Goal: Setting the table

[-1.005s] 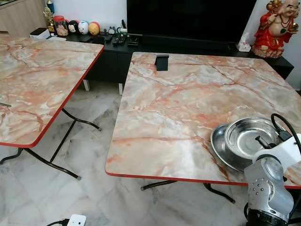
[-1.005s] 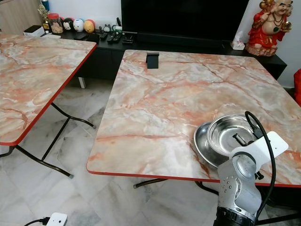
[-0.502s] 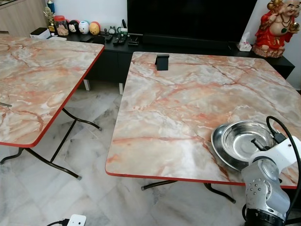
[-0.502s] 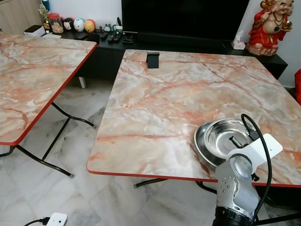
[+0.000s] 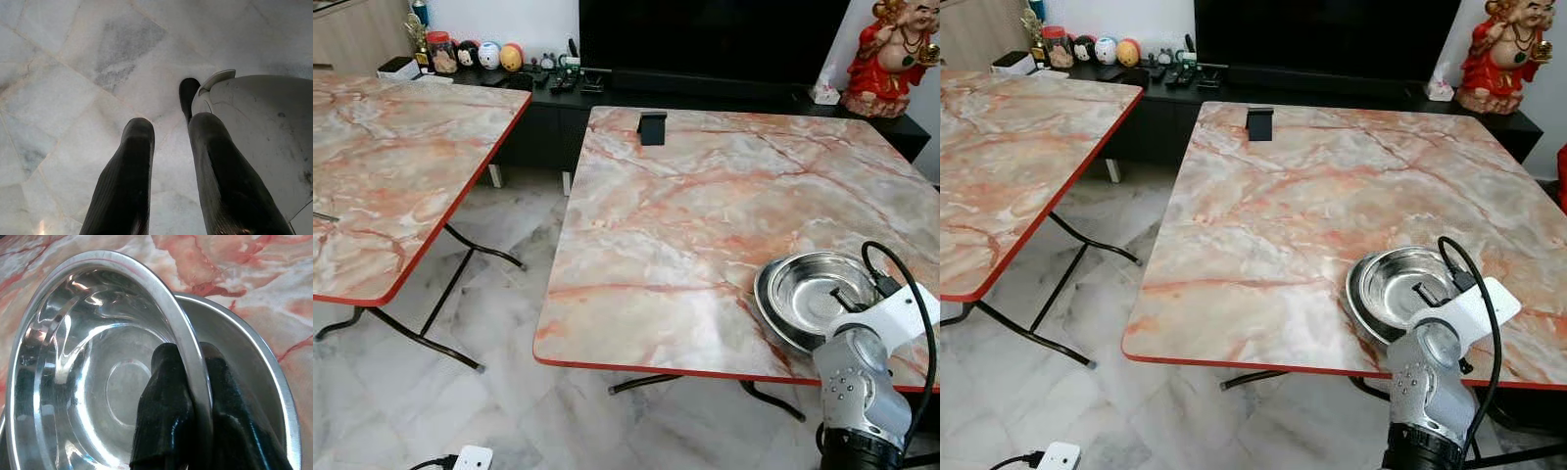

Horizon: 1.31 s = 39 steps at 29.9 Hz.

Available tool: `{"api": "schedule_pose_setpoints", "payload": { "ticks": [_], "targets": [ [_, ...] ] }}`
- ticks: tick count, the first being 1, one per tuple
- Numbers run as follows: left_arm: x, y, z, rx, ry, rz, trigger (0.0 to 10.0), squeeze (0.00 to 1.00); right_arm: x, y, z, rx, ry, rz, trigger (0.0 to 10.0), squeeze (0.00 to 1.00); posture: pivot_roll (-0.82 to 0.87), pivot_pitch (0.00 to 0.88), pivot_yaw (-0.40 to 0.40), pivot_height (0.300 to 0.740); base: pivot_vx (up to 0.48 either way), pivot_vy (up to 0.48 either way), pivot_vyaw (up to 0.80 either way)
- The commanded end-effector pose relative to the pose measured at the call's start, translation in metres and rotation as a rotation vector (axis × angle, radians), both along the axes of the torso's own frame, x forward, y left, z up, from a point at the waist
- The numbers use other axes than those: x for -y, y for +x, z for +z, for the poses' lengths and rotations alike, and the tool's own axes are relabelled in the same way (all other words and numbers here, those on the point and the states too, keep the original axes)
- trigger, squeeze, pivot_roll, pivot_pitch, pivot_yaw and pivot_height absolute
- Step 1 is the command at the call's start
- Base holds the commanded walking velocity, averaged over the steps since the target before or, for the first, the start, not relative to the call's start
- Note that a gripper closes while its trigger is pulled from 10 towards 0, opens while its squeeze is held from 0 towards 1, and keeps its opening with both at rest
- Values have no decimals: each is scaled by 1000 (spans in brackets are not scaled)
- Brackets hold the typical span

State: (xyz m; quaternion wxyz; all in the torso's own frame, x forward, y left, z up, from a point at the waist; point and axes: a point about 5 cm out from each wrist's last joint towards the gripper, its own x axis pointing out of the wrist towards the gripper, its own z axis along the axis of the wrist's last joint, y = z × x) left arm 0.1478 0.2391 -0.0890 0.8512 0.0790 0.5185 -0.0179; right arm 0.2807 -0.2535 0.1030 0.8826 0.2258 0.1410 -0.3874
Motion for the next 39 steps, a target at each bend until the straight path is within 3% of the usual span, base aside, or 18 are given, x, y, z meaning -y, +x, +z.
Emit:
{"api": "schedule_pose_setpoints", "payload": {
  "ticks": [1, 7, 8, 9, 10, 13, 14, 32, 39],
  "targets": [
    [-1, -2, 0, -5, 5, -4, 10000, 0, 0, 4, 5, 23, -4, 5, 10000, 0, 99, 0, -69, 707, 0, 0, 0],
    [-1, -1, 0, -4, 4, -4, 10000, 0, -1, 3, 2, 17, 0, 7, 10000, 0, 100, 0, -70, 707, 0, 0, 0],
    [-1, -1, 0, -4, 4, -4, 10000, 0, -1, 3, 2, 17, -2, 7, 10000, 63, 99, 0, -69, 707, 0, 0, 0],
    [-1, -1, 0, -4, 4, -3, 10000, 0, -1, 3, 2, 17, -3, 7, 10000, 671, 99, 0, -69, 707, 0, 0, 0],
    [-1, -1, 0, -3, 4, -2, 10000, 0, -1, 3, 2, 20, -4, 6, 10000, 1000, 101, 0, -71, 707, 0, 0, 0],
    [-1, 0, 0, -1, 3, 3, 10000, 0, 1, 2, 3, 9, -21, -1, 10000, 1000, 101, 0, -71, 707, 0, 0, 0],
    [-1, 0, 0, 0, 3, 4, 10000, 0, 3, 2, 5, 4, -36, -16, 10000, 0, 101, 0, -72, 707, 0, 0, 0],
    [1, 1, 0, 8, -1, 14, 10000, 0, 2, 4, 12, 9, -52, -26, 10000, 0, 106, 0, -81, 707, 0, 0, 0],
    [1, 2, 1, 9, -2, 14, 10000, 0, 8, -7, 11, -33, -73, -84, 10000, 0, 101, 0, -79, 707, 0, 0, 0]
  ]
}}
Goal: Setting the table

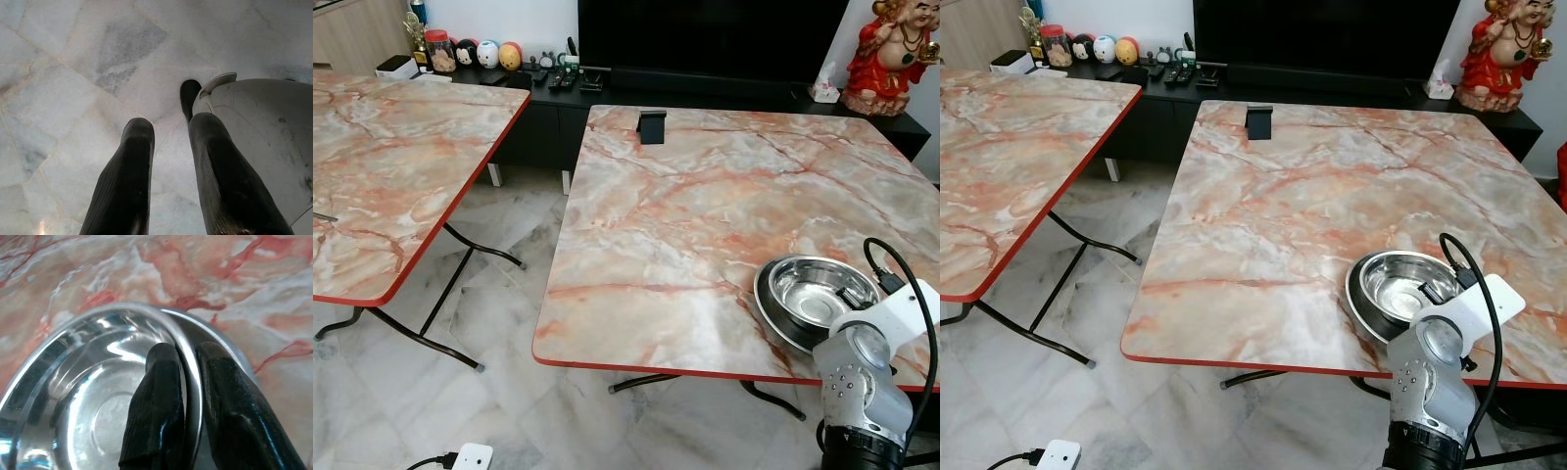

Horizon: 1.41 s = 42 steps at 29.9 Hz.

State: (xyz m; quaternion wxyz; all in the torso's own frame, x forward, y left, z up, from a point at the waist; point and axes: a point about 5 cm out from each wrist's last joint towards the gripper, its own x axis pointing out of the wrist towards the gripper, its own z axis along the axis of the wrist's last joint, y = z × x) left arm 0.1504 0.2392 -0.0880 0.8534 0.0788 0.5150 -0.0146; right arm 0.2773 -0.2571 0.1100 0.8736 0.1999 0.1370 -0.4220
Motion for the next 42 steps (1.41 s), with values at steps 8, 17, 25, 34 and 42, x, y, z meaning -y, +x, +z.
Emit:
{"api": "schedule_pose_setpoints", "payload": {
  "ticks": [8, 17, 25, 34, 42],
  "targets": [
    [1, 0, 0, 2, -2, 7, 10000, 0, 7, -9, 2, -44, -21, -51, 10000, 0, 100, 0, -80, 707, 0, 0, 0],
    [1, 0, 0, 2, 1, 5, 10000, 0, -5, -6, -6, -76, 18, 5, 10000, 0, 103, 0, -83, 707, 0, 0, 0],
    [1, 0, 0, 3, 0, 9, 10000, 0, -7, -4, -6, -88, 18, 37, 10000, 0, 104, 0, -86, 707, 0, 0, 0],
    [1, 0, -1, 2, 1, 7, 10000, 0, -7, -6, -7, -105, 3, 39, 10000, 1000, 104, 0, -86, 707, 0, 0, 0],
    [1, -1, -1, 1, 3, 5, 10000, 0, -9, -5, -7, -108, 4, 44, 10000, 1000, 105, 0, -86, 707, 0, 0, 0]
  ]
}}
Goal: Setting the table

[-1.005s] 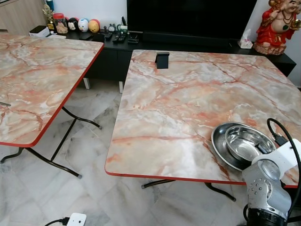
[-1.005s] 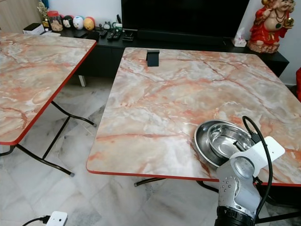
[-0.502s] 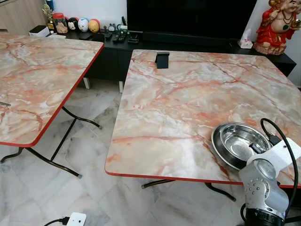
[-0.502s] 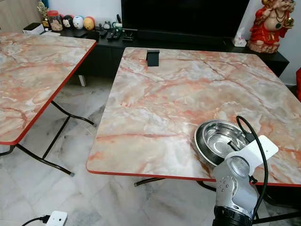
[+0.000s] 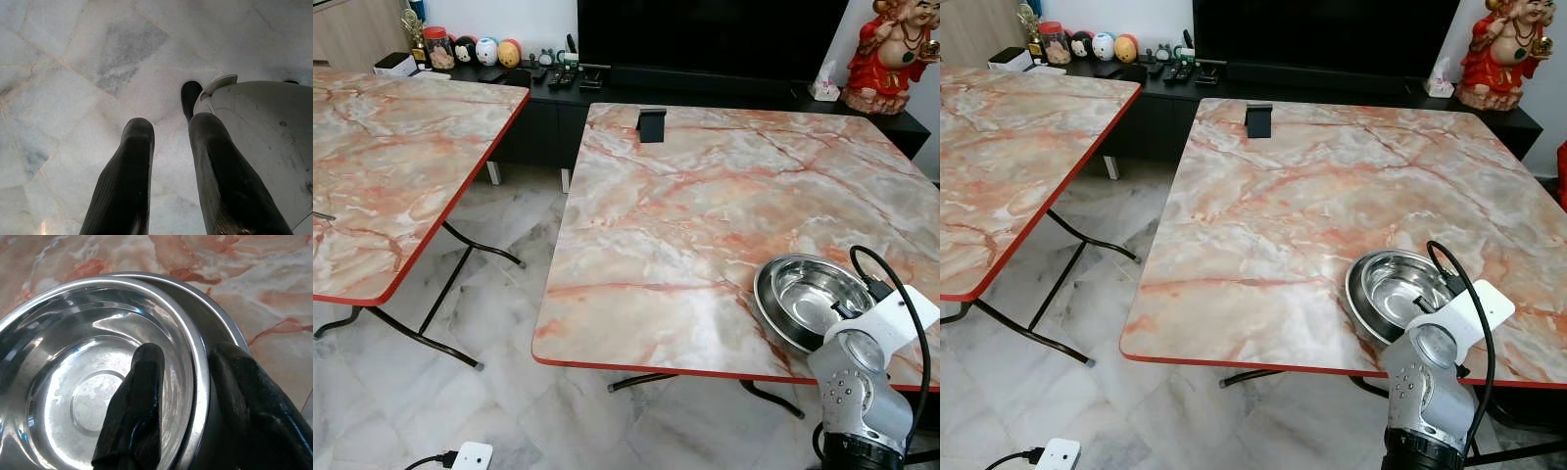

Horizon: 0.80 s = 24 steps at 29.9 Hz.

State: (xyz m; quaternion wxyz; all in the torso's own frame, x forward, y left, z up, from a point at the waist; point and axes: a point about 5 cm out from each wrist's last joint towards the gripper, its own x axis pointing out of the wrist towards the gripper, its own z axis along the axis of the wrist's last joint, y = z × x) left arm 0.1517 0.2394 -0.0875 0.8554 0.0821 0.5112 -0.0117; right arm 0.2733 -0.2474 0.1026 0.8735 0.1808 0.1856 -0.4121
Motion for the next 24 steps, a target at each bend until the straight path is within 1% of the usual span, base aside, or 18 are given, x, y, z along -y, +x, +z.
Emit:
{"api": "schedule_pose_setpoints", "payload": {
  "ticks": [1, 9, 10, 11, 12, 20, 22, 24],
  "targets": [
    [2, -2, -1, -8, -6, 4, 10000, 0, 0, -1, 0, -10, -7, 2, 10000, 1000, 105, 0, -86, 707, 0, 0, 0],
    [2, -2, -1, -8, -6, 2, 10000, 0, -1, -1, 1, -12, -14, 4, 10000, 1000, 102, 0, -85, 707, 0, 0, 0],
    [2, -2, -1, -8, -6, 3, 10000, 0, -1, -1, 1, -9, -16, 5, 10000, 529, 100, 0, -84, 707, 0, 0, 0],
    [2, -2, -1, -8, -6, 3, 10000, 0, -2, -1, 2, -6, -18, 6, 10000, 251, 100, 0, -85, 707, 0, 0, 0],
    [2, -2, -1, -8, -6, 3, 10000, 0, -2, 0, 2, -4, -20, 8, 10000, 0, 100, 0, -85, 707, 0, 0, 0],
    [3, -2, -1, -7, -9, 5, 10000, 0, -9, 3, 10, 28, -50, 30, 10000, 0, 101, 0, -88, 707, 0, 0, 0],
    [3, -2, -1, -6, -10, 7, 10000, 0, -10, 4, 14, 45, -72, 21, 10000, 0, 103, 0, -89, 707, 0, 0, 0],
    [3, -2, -1, -6, -11, 10, 10000, 0, -9, 3, 20, 59, -120, 8, 10000, 0, 102, 0, -88, 707, 0, 0, 0]
  ]
}}
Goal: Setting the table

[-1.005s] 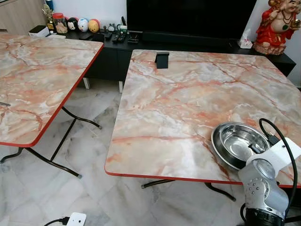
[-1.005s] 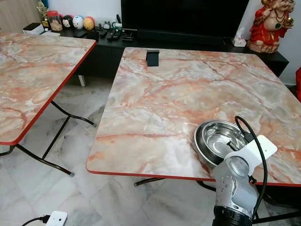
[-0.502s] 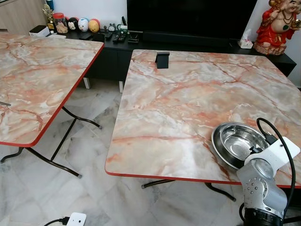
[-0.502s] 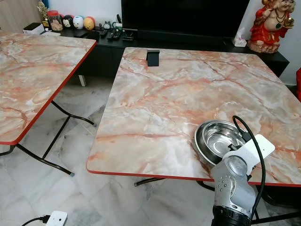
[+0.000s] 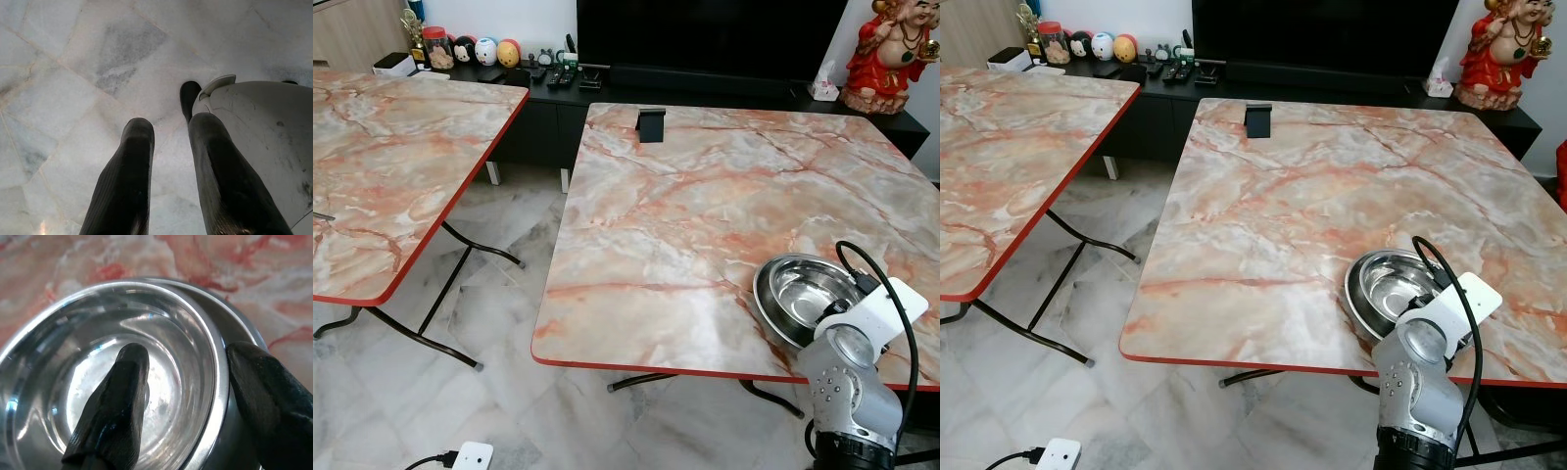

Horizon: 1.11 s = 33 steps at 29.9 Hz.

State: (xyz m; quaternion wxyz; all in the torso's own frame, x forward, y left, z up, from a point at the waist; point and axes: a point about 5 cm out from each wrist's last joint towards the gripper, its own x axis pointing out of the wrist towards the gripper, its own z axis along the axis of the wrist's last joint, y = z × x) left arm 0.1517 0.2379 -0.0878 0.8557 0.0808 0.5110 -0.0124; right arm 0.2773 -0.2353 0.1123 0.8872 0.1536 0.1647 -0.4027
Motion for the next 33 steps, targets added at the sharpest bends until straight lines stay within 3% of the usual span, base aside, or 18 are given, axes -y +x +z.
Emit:
{"api": "schedule_pose_setpoints", "payload": {
  "ticks": [1, 4, 10, 17, 18, 19, 22, 27, 33],
  "targets": [
    [1, -2, -1, -7, -7, 10, 10000, 0, 3, -1, 12, 39, -69, -21, 10000, 0, 102, 0, -88, 707, 0, 0, 0],
    [1, -2, -1, -7, -7, 10, 10000, 0, 3, -2, 13, 39, -78, -20, 10000, 0, 102, 0, -88, 707, 0, 0, 0],
    [1, -2, -1, -6, -4, 10, 10000, 0, -1, -4, 30, 51, -273, -15, 10000, 0, 100, 0, -85, 707, 0, 0, 0],
    [0, -2, -1, -2, 4, 15, 10000, 0, -5, 1, 38, 103, -328, 28, 10000, 0, 100, 0, -84, 707, 0, 0, 0],
    [-1, -2, -1, -2, 5, 15, 10000, 0, -8, 4, 40, 129, -332, 55, 10000, 0, 95, 0, -82, 707, 0, 0, 0],
    [-1, -2, -1, 1, 9, 17, 10000, 0, -19, 13, 44, 185, -363, 178, 10000, 0, 87, 0, -75, 707, 0, 0, 0],
    [-1, -2, 0, 9, 13, 21, 10000, 0, -38, 18, 41, 228, -365, 345, 10000, 0, 91, 0, -81, 707, 0, 0, 0],
    [-3, -1, 0, 23, 15, 46, 10000, 0, -43, 17, 35, 236, -375, 401, 10000, 0, 98, 0, -86, 707, 0, 0, 0],
    [-5, -1, 1, 59, 37, 65, 10000, 0, -68, 28, 42, 370, -417, 602, 10000, 0, 103, 0, -72, 707, 0, 0, 0]
  ]
}}
